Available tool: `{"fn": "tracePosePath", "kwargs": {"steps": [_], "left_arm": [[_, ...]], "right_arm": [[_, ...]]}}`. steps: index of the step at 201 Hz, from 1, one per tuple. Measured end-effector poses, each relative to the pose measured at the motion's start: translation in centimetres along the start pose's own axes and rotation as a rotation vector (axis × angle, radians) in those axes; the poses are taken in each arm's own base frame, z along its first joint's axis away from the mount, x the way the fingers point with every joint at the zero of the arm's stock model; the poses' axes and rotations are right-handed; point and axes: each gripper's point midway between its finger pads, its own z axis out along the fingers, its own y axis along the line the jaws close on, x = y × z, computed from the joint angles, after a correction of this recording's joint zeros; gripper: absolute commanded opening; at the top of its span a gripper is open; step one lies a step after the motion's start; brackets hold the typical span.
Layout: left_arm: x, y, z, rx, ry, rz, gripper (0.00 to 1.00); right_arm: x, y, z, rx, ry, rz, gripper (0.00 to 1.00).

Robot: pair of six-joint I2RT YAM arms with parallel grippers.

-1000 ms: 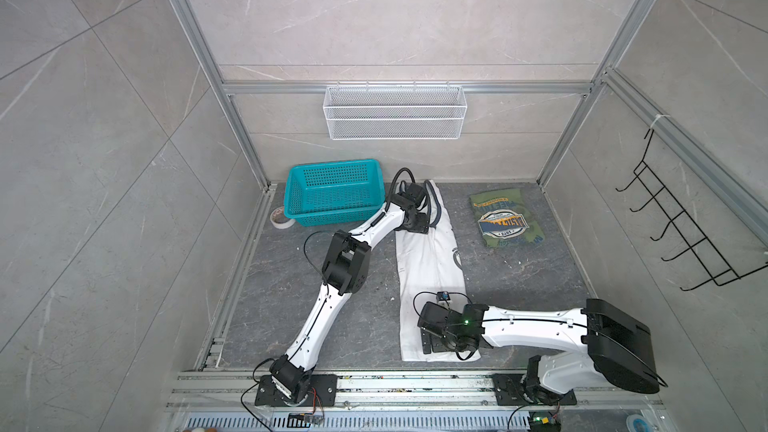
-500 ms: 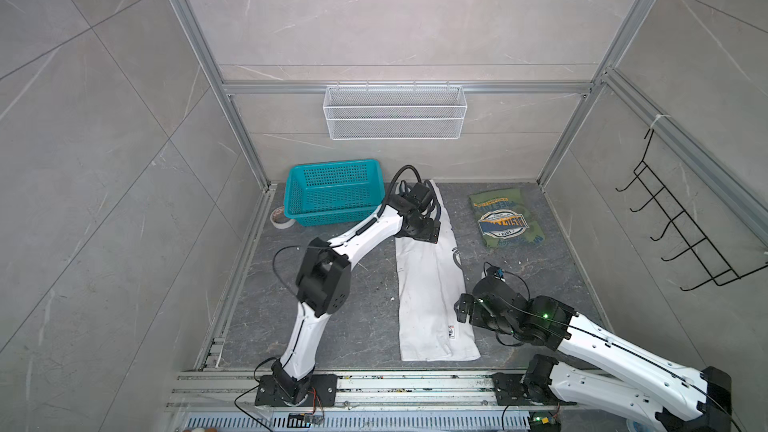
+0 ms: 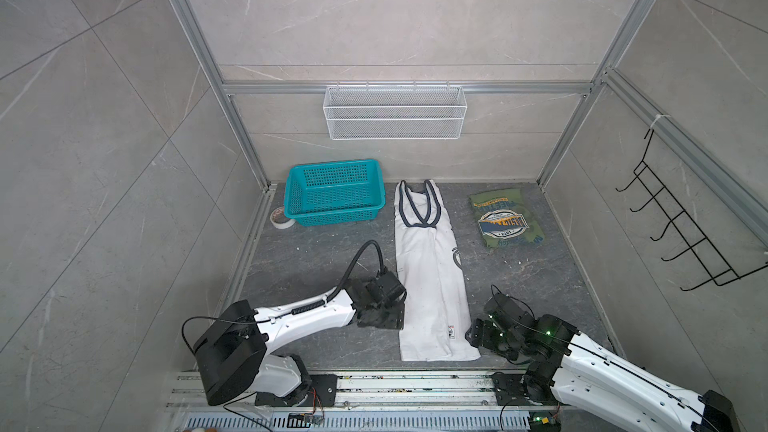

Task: Fold and stack the tank tops
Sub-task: 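Pinch the strip's near end with both grippers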

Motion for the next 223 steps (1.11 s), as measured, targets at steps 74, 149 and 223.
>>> {"fn": "tracePosePath", "kwargs": {"steps": [74,149,223], "left_arm": [[5.7,-4.1,1.8,0.11,0.028,-0.07,0.65],[6.4,-5.1,2.6,0.125,0.038,-0.103,0.42],[6.4,-6.2,2.5,0.128,0.008,-0.074,0.07]], "right_arm": [[1.6,-0.1,1.6,-0.04,0.075,0.007,0.53],[2.1,0.6,3.0,-0.086,0.108,0.004,0.27],[3.0,1.3,3.2,-0.097,0.132,-0.031,0.05]]}}
